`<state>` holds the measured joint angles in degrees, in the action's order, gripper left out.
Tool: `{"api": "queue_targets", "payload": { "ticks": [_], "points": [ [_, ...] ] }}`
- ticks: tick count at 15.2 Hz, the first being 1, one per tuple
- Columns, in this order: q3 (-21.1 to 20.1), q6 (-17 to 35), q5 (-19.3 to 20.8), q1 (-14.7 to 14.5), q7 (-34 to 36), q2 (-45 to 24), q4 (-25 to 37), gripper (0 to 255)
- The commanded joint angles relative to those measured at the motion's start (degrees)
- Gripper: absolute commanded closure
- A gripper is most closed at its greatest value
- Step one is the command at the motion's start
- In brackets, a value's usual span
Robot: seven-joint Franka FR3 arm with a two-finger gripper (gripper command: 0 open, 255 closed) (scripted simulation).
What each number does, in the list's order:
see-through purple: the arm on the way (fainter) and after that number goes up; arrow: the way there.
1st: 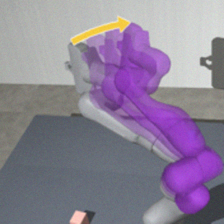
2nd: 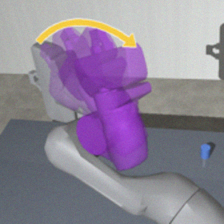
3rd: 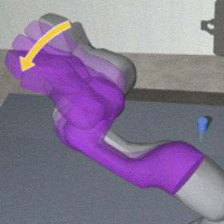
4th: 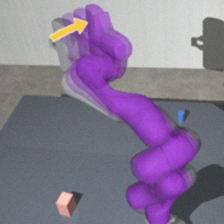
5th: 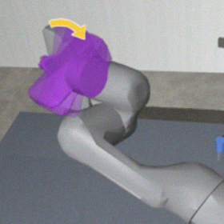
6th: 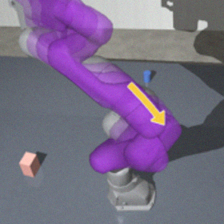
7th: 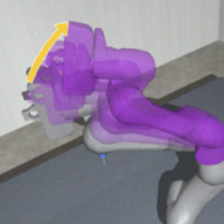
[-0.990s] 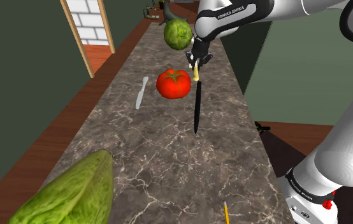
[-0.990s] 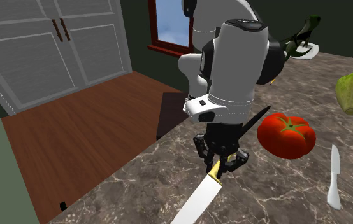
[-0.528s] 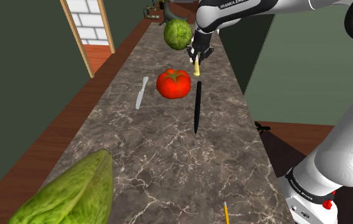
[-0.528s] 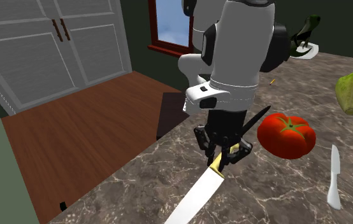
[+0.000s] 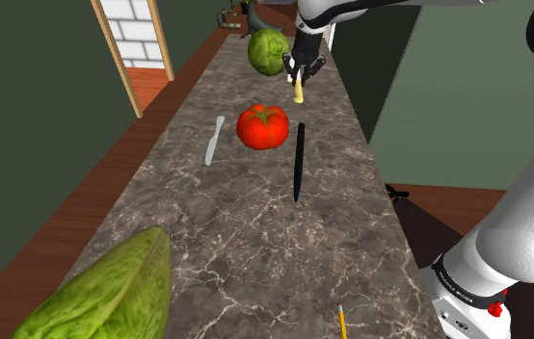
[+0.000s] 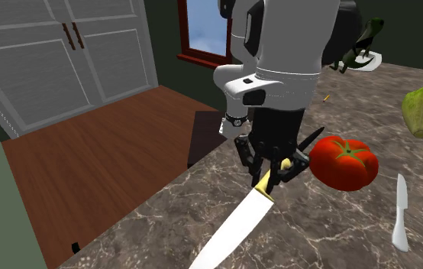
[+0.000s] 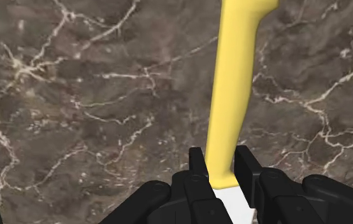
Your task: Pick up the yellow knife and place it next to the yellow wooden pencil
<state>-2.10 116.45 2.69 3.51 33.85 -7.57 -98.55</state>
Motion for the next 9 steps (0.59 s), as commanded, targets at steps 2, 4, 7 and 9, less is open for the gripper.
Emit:
{"api": "queue_targets", "payload": {
  "ticks": [2, 4, 7, 9],
  "points": [
    [-0.4, -0.7, 0.1, -0.5, 0.9, 1.9, -1.3, 255],
    [-1.2, 0.1, 0.4, -1.5, 2.8, 5.2, -5.4, 255],
    [-2.6, 0.8, 0.6, -2.9, 5.8, 9.8, -10.9, 255],
    [-3.6, 1.1, 0.6, -3.9, 7.9, 12.7, -14.2, 255]
  ]
}}
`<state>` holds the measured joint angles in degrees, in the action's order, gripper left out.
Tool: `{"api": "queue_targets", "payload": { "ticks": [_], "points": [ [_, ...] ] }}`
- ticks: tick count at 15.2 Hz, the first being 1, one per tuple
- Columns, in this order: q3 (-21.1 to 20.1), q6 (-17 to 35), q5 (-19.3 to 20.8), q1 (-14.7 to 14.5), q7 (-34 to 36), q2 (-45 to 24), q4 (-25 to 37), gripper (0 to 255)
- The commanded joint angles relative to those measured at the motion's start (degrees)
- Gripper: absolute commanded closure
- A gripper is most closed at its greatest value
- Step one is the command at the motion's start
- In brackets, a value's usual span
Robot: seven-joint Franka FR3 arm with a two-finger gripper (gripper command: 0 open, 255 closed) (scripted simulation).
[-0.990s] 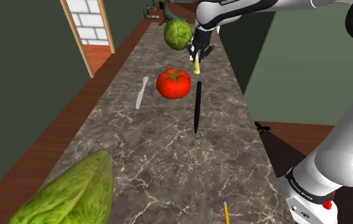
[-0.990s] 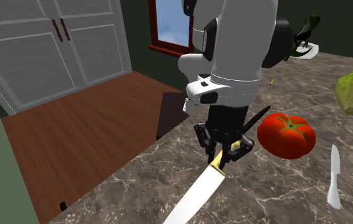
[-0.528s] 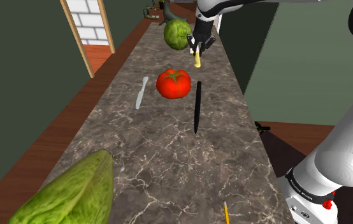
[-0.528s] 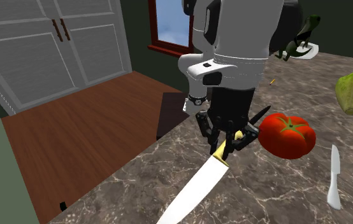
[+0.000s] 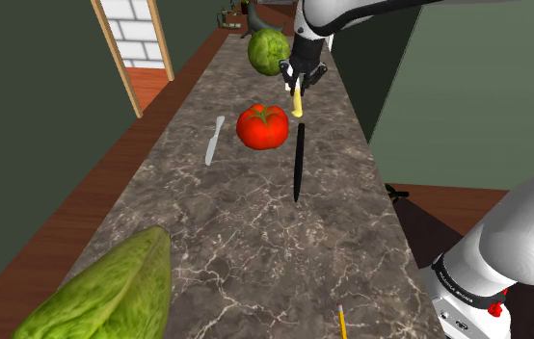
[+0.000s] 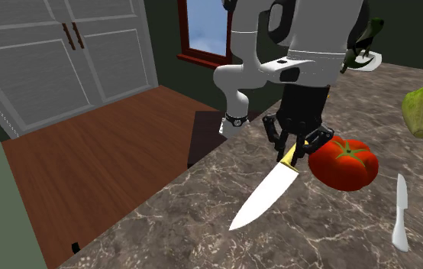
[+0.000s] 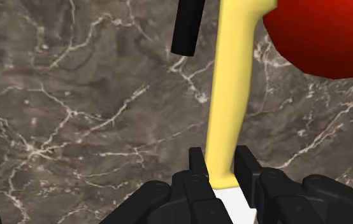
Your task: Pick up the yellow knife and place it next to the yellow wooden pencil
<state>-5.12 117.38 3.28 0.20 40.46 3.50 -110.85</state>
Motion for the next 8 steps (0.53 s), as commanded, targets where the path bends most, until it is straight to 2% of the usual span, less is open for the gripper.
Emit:
{"api": "queue_targets", "payload": {
  "ticks": [1, 8],
  "points": [
    [-1.2, 0.3, 0.0, -1.0, 2.3, 3.0, -3.5, 255],
    [-5.7, 0.0, -0.9, -4.5, 9.8, 11.8, -12.3, 255]
  ]
}}
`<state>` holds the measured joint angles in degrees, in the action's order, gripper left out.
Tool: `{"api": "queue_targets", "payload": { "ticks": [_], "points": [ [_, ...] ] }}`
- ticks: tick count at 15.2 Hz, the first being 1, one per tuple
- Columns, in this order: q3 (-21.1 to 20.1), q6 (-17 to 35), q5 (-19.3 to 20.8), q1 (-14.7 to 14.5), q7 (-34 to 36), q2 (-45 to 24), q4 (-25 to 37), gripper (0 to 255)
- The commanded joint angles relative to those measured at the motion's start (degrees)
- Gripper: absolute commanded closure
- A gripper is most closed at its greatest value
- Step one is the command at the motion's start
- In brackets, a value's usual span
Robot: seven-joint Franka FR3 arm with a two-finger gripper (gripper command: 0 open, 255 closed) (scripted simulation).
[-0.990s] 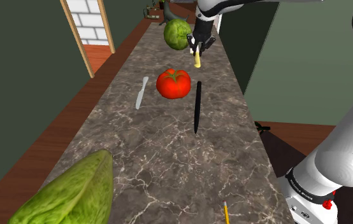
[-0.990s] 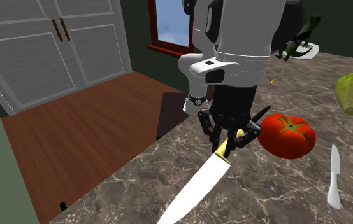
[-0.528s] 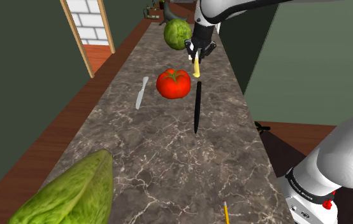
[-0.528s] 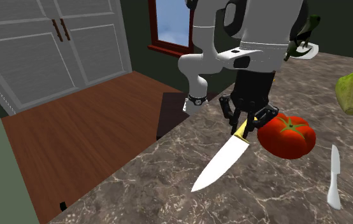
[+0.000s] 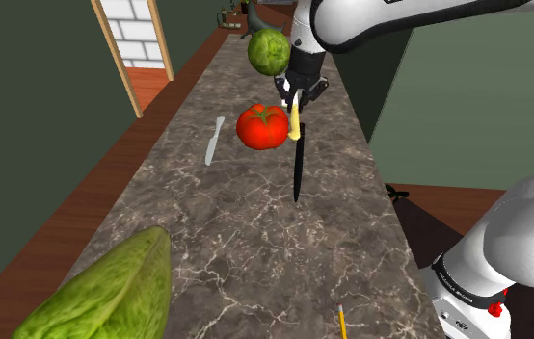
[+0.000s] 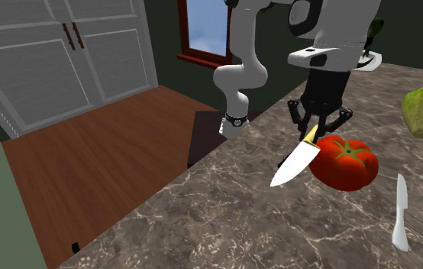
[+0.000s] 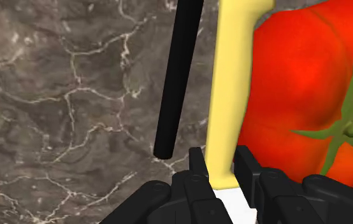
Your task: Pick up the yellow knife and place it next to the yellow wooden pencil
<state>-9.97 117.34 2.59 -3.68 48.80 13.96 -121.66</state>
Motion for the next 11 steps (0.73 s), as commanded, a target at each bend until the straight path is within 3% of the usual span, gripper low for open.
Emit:
{"api": "queue_targets", "payload": {
  "ticks": [1, 11],
  "points": [
    [-1.6, -0.2, -0.4, -1.2, 2.6, 2.5, -2.4, 255],
    [-9.8, -2.8, -3.8, -6.9, 14.3, 11.0, -8.7, 255]
  ]
}}
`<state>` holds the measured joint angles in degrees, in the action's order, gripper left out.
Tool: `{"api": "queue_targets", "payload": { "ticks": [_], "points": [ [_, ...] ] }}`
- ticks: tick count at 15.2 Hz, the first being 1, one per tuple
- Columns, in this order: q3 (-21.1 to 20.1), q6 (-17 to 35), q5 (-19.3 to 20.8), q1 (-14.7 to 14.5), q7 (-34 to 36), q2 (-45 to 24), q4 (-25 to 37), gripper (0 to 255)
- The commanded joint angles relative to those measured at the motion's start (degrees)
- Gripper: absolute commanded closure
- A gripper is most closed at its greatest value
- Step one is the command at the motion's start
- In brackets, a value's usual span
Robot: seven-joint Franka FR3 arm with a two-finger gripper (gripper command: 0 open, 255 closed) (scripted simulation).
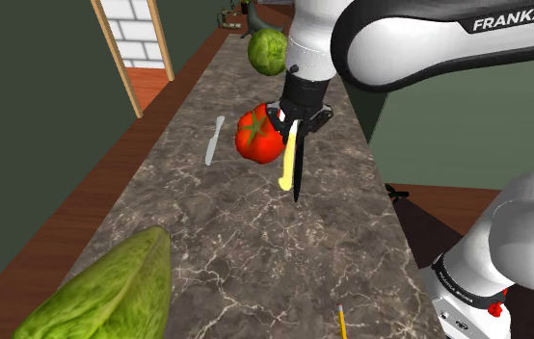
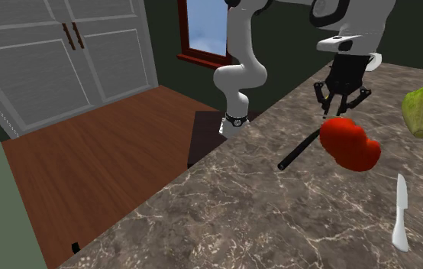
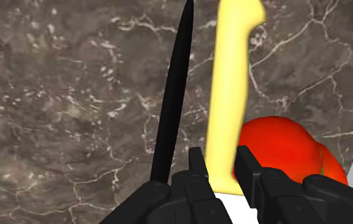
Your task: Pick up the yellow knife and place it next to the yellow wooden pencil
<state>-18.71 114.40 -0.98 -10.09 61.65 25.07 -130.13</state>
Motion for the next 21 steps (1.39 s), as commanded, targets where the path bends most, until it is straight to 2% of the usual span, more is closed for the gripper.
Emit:
{"api": "queue_targets", "payload": {
  "ticks": [1, 8, 15, 21],
  "points": [
    [-2.0, -0.2, -0.7, -1.1, 2.7, 0.5, -0.5, 255],
    [-9.0, -2.6, -3.4, -4.9, 11.8, 2.8, -0.4, 255],
    [-17.1, -4.9, -5.2, -7.6, 21.9, 1.8, 2.8, 255],
    [-18.1, -0.2, -5.4, -7.7, 22.6, 1.2, -1.2, 255]
  ]
}}
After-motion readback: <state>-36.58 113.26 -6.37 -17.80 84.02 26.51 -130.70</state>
